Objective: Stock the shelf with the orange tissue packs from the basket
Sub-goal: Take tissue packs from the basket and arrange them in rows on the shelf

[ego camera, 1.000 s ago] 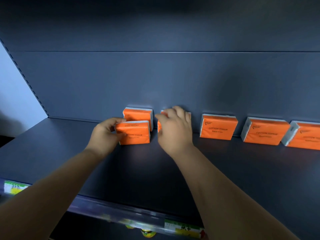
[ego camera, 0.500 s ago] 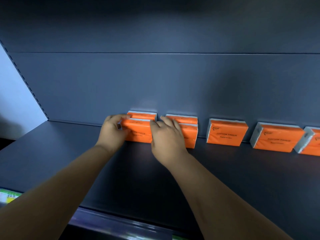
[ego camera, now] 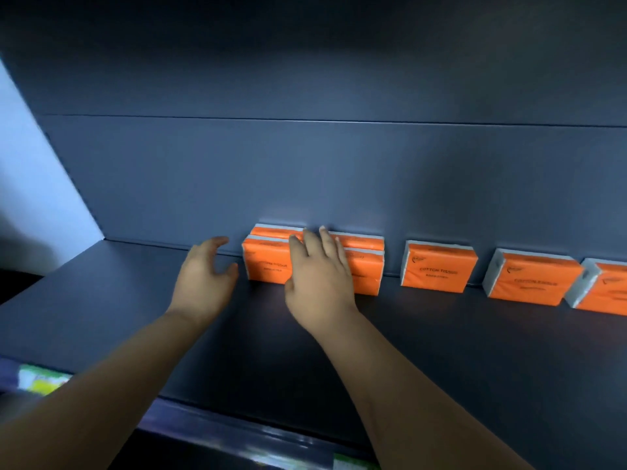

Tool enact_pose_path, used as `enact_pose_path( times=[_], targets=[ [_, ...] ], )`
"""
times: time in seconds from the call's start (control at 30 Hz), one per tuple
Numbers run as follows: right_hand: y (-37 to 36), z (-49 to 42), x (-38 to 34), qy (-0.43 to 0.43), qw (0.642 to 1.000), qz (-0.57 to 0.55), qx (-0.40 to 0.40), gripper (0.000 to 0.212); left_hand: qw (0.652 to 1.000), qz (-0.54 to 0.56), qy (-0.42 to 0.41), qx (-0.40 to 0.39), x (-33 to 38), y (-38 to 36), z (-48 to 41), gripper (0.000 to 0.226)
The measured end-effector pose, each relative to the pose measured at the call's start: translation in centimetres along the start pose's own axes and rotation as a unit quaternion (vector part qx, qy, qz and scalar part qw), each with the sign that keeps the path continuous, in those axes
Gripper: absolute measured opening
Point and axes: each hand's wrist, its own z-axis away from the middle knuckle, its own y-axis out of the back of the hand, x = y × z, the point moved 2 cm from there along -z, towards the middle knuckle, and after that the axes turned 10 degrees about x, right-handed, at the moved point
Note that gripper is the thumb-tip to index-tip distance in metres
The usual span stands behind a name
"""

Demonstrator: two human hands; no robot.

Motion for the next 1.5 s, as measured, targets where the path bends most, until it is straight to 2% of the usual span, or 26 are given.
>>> enact_pose_path(
  times=[0.07, 0.13, 0.2, 0.3, 0.4, 0.53, 0.7, 0.77, 0.87, 1.07, 1.3, 1.43, 1.5],
  targets=[
    [0.5, 0.6, -1.9, 0.009, 0.999, -0.03, 0.017, 0.063, 0.994, -0.086, -0.07, 0.021, 0.0, 2.9, 1.9, 0.046],
    [0.7, 1.4, -4.5, 0.033, 0.997, -0.064, 0.038, 0.058, 0.974, -0.184, -0.127, 0.03, -0.2, 5.8, 4.1, 0.054],
    [0.7, 2.5, -7.9, 0.069, 0.992, -0.098, 0.028, 0.059, 0.953, -0.268, -0.139, 0.038, -0.8, 9.0, 6.5, 0.06],
    [0.1, 5.4, -13.3, 0.151, 0.98, -0.127, -0.012, 0.068, 0.934, -0.337, -0.111, 0.044, -2.2, 14.2, 9.9, 0.067],
    [-1.0, 8.9, -17.6, 0.197, 0.967, -0.152, -0.063, 0.072, 0.915, -0.395, -0.072, 0.051, -4.5, 19.4, 13.4, 0.071],
    [-2.2, 12.9, -21.8, 0.283, 0.939, -0.143, -0.131, 0.077, 0.889, -0.458, -0.004, 0.011, -8.2, 25.3, 18.6, 0.073],
    [-3.1, 16.2, -26.2, 0.365, 0.901, -0.126, -0.199, 0.065, 0.876, -0.473, 0.09, -0.027, -12.6, 30.1, 24.7, 0.083],
    [-3.6, 17.1, -27.4, 0.384, 0.887, -0.117, -0.227, 0.062, 0.886, -0.443, 0.133, -0.047, -13.5, 30.5, 25.3, 0.083],
    [-4.5, 17.9, -28.8, 0.384, 0.881, -0.102, -0.258, 0.059, 0.895, -0.42, 0.126, -0.084, -14.7, 30.7, 25.9, 0.069],
    [-7.7, 18.8, -30.8, 0.367, 0.875, -0.045, -0.311, 0.056, 0.867, -0.443, 0.154, -0.169, -18.5, 30.7, 26.9, 0.07],
    [-10.1, 18.5, -32.8, 0.296, 0.899, -0.023, -0.321, 0.046, 0.863, -0.44, 0.138, -0.204, -20.9, 28.6, 25.1, 0.064],
    [-11.3, 18.2, -32.9, 0.291, 0.902, -0.015, -0.319, 0.039, 0.819, -0.507, 0.056, -0.262, -21.8, 27.8, 24.3, 0.059],
    [-11.9, 18.1, -32.4, 0.286, 0.906, -0.013, -0.31, 0.033, 0.808, -0.513, 0.058, -0.283, -22.4, 28.1, 24.3, 0.051]
  ],
)
